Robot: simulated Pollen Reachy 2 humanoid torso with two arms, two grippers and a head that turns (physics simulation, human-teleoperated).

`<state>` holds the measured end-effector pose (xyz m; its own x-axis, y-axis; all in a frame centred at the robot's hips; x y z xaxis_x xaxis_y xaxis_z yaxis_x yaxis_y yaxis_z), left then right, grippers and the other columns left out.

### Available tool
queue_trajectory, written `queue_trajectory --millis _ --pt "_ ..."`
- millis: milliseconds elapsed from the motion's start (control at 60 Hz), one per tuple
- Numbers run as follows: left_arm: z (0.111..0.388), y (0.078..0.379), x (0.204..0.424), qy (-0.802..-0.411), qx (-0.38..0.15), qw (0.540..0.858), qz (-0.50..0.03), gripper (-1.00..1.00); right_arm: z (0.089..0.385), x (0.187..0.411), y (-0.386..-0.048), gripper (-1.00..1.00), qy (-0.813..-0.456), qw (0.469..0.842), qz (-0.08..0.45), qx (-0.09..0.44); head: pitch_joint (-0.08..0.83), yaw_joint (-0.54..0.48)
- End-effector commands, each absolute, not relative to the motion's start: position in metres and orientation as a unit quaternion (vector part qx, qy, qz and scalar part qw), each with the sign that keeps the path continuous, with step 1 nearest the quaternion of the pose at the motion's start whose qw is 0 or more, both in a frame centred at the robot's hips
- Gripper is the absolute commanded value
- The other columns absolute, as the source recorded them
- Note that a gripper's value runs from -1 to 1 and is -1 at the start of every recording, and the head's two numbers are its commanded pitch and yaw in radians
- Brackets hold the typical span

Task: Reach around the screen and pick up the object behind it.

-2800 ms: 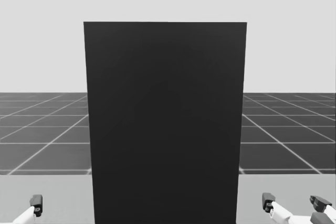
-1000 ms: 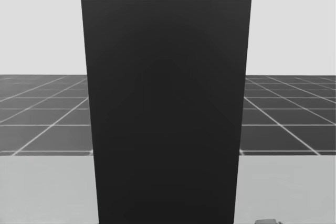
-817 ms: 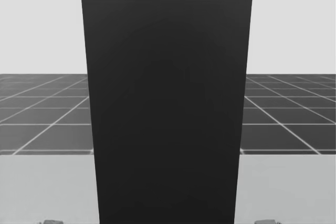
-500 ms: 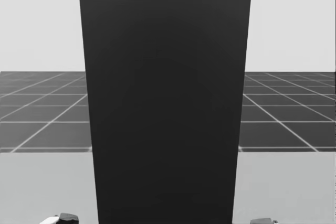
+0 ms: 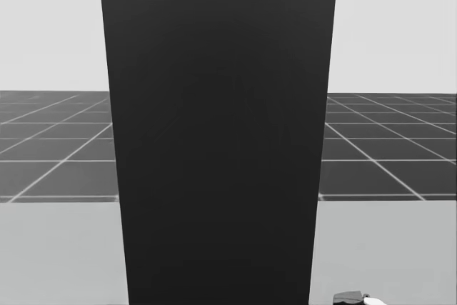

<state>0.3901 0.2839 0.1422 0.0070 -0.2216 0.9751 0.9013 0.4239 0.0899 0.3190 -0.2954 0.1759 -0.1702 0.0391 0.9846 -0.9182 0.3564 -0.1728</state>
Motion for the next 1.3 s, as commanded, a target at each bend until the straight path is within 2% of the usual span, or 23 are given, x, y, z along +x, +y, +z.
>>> queue_trajectory --millis 17,183,367,517,650,867,1067,1233,1300 --pt "0.141 0.294 0.39 -0.524 -0.323 0.651 -0.445 1.0 0.176 0.319 -0.295 -1.0 -0.623 0.539 0.445 0.351 0.099 -0.03" --pt "0.167 0.317 0.383 -0.558 -0.286 0.646 -0.435 1.0 0.176 0.32 -0.297 -1.0 -0.624 0.54 0.443 0.35 0.1 -0.02" --pt "0.187 0.359 0.369 -0.586 -0.244 0.653 -0.414 1.0 0.177 0.32 -0.297 -1.0 -0.627 0.54 0.44 0.348 0.092 -0.02" --pt "0.201 0.391 0.36 -0.616 -0.21 0.656 -0.383 1.0 0.178 0.32 -0.298 -1.0 -0.629 0.54 0.438 0.347 0.087 -0.02" --pt "0.219 0.406 0.359 -0.65 -0.19 0.647 -0.35 1.0 0.178 0.321 -0.298 -1.0 -0.629 0.541 0.438 0.347 0.086 -0.02" --pt "0.252 0.413 0.361 -0.692 -0.163 0.627 -0.317 1.0 0.178 0.322 -0.298 -1.0 -0.634 0.541 0.435 0.343 0.083 -0.02" --pt "0.295 0.406 0.362 -0.734 -0.144 0.596 -0.294 1.0 0.18 0.324 -0.301 -1.0 -0.64 0.542 0.425 0.339 0.082 -0.02" --pt "0.343 0.397 0.363 -0.782 -0.131 0.553 -0.257 1.0 0.18 0.324 -0.301 -1.0 -0.641 0.542 0.425 0.34 0.083 -0.02" --pt "0.369 0.392 0.36 -0.808 -0.132 0.526 -0.23 1.0 0.18 0.323 -0.301 -1.0 -0.639 0.543 0.426 0.339 0.084 -0.02"
